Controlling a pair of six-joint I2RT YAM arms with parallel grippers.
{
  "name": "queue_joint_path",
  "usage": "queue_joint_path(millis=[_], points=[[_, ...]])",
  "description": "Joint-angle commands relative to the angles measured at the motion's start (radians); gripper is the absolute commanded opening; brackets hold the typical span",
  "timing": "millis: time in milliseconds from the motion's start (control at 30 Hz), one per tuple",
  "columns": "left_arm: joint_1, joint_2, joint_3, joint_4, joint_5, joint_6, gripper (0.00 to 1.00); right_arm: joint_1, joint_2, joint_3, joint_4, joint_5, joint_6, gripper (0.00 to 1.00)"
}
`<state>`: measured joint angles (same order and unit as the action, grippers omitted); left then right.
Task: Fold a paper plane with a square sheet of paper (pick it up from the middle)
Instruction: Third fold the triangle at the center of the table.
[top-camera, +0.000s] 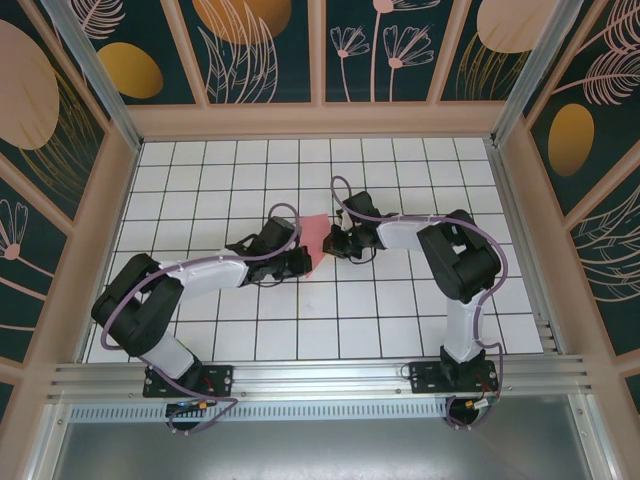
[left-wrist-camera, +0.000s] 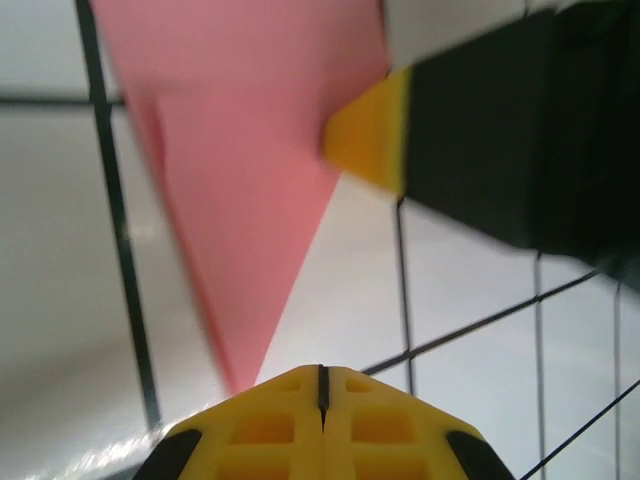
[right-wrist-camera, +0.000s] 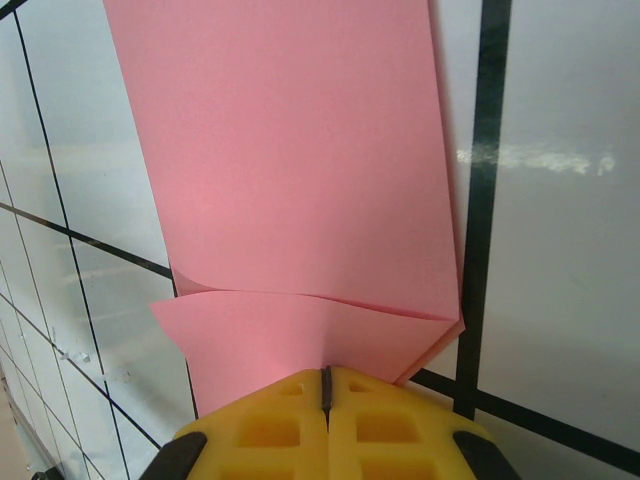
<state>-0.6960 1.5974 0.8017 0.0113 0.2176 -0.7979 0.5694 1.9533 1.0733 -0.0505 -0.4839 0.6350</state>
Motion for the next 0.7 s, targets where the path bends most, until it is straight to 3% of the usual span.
queue_joint_path(millis=[0,300,667], points=[[-0.006,0.034,0.048,0.017,-0.066,-0.021,0.00,-0.016,0.060,-0.031,-0.077,0.114,0.011,0.00],[-0.005,0.171,0.065,0.000,-0.027,-0.034,0.00,-0.017,0.035,-0.029,-0.036,0.062,0.019,0.00],[-0.005,0.208,0.051,-0.066,-0.072,-0.042,0.00,0.024,-0.049,0.018,0.015,-0.025,-0.002,0.00]])
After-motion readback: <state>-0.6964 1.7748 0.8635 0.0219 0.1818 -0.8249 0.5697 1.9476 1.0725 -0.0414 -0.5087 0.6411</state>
